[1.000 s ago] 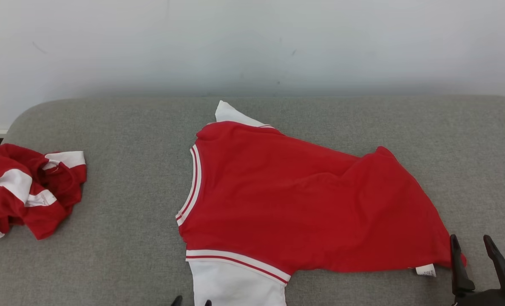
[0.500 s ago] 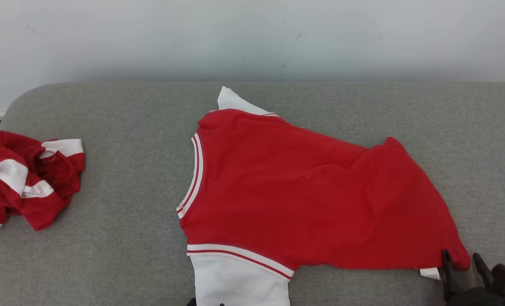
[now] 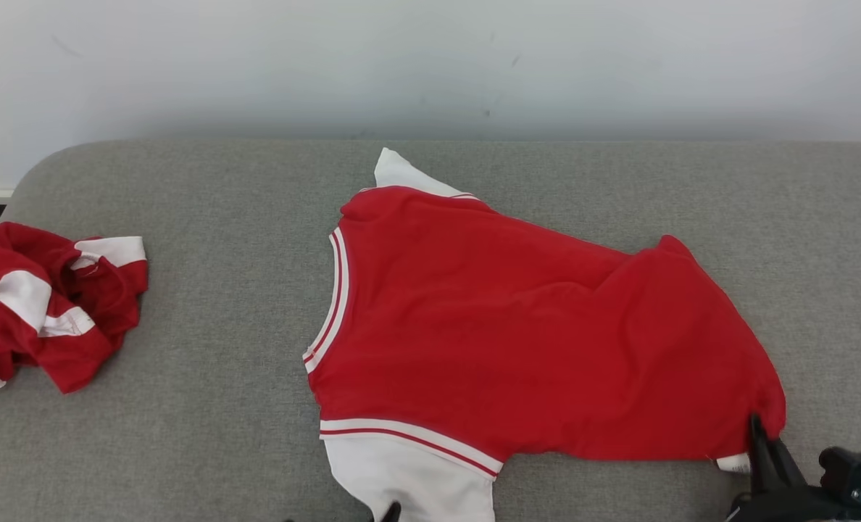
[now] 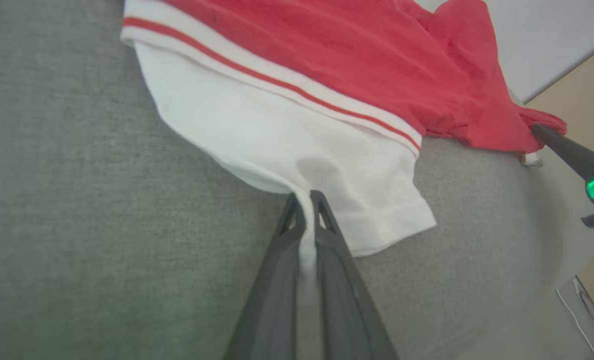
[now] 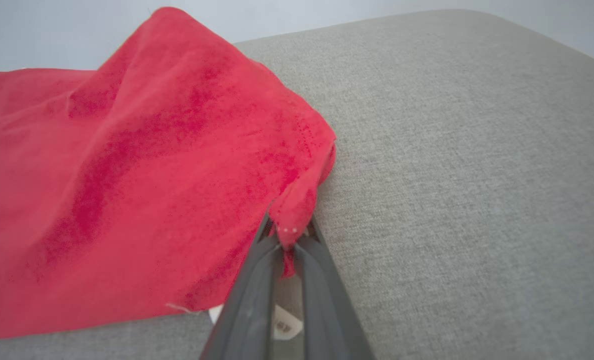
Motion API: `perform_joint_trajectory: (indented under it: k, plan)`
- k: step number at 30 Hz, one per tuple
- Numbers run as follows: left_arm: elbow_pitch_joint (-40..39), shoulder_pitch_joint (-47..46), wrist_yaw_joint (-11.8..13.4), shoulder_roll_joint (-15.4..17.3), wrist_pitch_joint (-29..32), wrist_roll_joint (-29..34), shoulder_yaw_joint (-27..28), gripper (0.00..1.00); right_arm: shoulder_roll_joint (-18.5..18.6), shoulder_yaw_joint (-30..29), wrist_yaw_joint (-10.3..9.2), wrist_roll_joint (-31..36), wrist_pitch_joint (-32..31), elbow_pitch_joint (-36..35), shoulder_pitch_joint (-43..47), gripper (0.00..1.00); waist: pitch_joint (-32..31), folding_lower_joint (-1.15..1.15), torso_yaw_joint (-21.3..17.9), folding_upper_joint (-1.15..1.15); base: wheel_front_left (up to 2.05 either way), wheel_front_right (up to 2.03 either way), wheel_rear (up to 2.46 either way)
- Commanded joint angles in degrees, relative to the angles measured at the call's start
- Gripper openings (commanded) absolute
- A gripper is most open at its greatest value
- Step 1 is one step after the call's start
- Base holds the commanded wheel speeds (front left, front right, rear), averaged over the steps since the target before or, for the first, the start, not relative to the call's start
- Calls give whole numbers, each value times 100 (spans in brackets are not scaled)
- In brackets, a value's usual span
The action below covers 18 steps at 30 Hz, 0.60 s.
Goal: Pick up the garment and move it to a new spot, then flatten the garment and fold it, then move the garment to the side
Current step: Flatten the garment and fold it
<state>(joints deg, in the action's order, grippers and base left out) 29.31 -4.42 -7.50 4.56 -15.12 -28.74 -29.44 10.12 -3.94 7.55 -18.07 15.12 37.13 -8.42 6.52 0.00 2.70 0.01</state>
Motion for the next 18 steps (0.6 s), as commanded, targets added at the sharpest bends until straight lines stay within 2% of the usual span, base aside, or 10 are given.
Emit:
perform_joint_trajectory:
  k: [1,9,12,18]
  plan:
    - [-180,-59,9,42,1,-35,80,0,3,41,-14,-45,4,-188,-8,0,-11,0,-40,-1,0,0,0]
    - [-1128,-911,8,433,0,-176,506,0,244,331,-14,-195,4,-955,-691,0,152,0,-159,-1,0,0,0]
    - [-1271,-1695,9,781,71,-107,485,0,376,517,-14,-305,4,-979,-1238,0,332,0,-232,-1,0,0,0]
    - [-1327,-3688,9,1301,520,-425,631,0,593,967,-14,-572,-9,-762,-2842,0,1074,0,-440,-1,0,0,0]
